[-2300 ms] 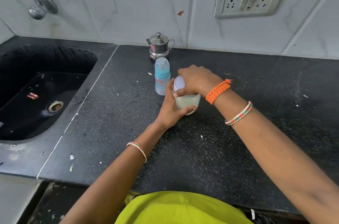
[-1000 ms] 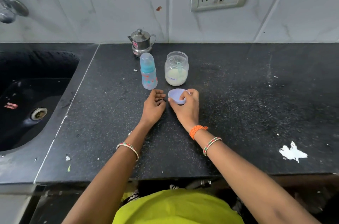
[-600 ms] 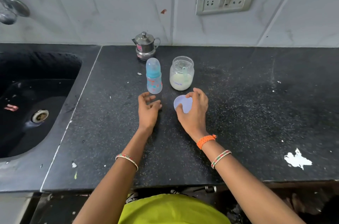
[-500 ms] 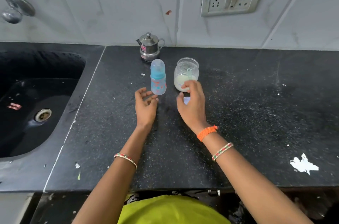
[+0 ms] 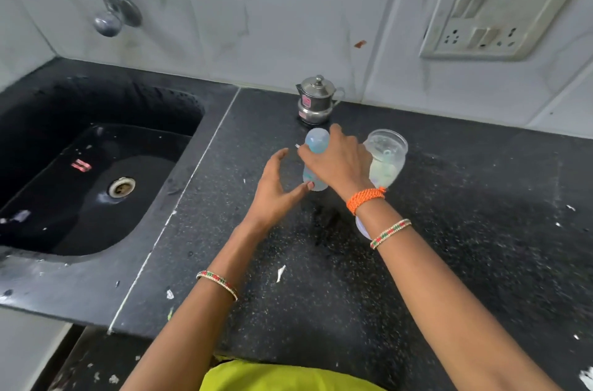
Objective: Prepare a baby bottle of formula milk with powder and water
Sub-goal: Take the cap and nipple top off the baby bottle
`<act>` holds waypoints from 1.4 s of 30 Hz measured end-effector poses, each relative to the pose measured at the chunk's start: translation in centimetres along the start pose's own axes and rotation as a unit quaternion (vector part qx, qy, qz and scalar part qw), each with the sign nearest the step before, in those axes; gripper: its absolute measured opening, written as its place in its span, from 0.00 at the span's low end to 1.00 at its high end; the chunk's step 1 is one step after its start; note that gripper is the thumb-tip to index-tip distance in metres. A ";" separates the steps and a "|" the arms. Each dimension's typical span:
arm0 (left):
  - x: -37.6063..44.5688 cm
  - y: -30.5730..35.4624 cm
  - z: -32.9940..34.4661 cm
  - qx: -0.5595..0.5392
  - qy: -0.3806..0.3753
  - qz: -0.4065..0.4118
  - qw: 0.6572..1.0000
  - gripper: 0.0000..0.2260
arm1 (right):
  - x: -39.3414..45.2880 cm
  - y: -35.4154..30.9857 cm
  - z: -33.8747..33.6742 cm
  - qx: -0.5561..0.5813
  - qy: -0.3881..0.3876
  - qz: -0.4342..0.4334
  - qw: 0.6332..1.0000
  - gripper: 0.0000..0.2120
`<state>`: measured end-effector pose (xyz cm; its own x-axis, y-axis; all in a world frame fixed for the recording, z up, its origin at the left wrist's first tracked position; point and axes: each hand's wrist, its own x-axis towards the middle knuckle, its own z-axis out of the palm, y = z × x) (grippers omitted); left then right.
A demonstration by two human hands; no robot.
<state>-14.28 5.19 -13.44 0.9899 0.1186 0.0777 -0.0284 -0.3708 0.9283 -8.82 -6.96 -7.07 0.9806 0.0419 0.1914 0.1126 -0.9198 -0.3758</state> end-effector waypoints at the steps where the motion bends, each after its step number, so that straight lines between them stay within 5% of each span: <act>1: 0.3 0.0 0.0 -0.005 0.000 -0.004 1.000 0.36 | 0.1 -0.1 -0.1 -0.002 -0.014 0.003 1.000 0.25; 8: 3.4 0.6 2.2 -0.020 -0.056 -0.002 0.998 0.23 | 0.7 -0.9 -0.7 -0.011 -0.048 0.021 0.999 0.26; 13: 3.8 -0.4 2.9 -0.071 -0.035 0.010 0.997 0.28 | 1.0 0.5 0.6 0.019 0.008 0.009 1.000 0.25; 19: 2.7 -0.5 -0.3 -0.097 -0.106 -0.025 0.989 0.21 | 1.2 2.9 0.7 0.291 -0.129 0.056 0.946 0.20; 26: 2.5 -0.6 -3.6 -0.154 -0.247 -0.037 0.956 0.19 | 1.0 3.0 -0.5 0.320 -0.275 -0.145 0.895 0.23; 32: 2.9 -1.4 -4.9 -0.118 -0.321 -0.046 0.939 0.27 | 0.7 4.4 -1.7 0.335 -0.428 -0.163 0.824 0.16; 38: 3.8 -0.8 -5.6 -0.114 -0.367 -0.065 0.921 0.34 | -0.1 4.4 -2.3 0.332 -0.353 -0.230 0.844 0.24; 42: 3.8 -2.7 -6.2 -0.291 -0.455 -0.102 0.836 0.30 | -0.1 3.3 -3.6 0.459 -0.287 -0.249 0.804 0.22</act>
<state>-11.35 12.39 -13.43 0.6711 -0.7223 -0.1670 0.3531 0.1134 0.9287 -9.16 -11.37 -5.02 0.6608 0.7302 0.1738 0.3260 -0.0706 -0.9427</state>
